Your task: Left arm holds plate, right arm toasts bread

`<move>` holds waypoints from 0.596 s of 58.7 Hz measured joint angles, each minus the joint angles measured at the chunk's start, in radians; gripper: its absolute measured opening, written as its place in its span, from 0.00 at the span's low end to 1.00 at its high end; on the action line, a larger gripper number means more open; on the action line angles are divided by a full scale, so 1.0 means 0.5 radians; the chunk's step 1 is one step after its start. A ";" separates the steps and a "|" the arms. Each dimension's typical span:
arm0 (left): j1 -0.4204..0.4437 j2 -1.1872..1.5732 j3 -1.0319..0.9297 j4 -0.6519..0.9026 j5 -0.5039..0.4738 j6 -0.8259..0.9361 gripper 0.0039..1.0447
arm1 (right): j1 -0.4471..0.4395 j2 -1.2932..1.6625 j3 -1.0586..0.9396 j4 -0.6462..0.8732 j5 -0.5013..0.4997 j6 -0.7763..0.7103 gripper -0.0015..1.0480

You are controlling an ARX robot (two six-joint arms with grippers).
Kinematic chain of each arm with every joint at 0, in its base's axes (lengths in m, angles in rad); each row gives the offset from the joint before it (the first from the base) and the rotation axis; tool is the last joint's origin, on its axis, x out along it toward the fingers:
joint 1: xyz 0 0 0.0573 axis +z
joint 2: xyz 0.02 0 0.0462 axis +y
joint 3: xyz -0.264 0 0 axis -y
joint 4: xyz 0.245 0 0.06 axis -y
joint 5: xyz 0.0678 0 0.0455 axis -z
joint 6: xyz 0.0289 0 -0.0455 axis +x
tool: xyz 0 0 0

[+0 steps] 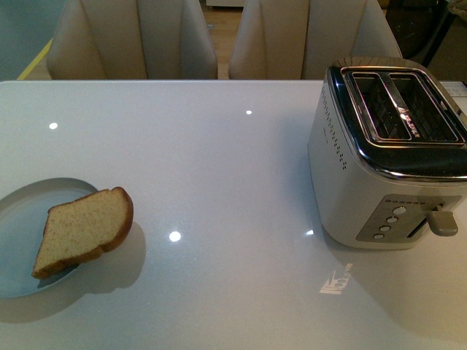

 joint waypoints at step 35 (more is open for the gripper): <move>0.000 0.000 0.000 0.000 0.000 0.000 0.93 | 0.000 0.000 0.000 0.000 0.000 0.000 0.91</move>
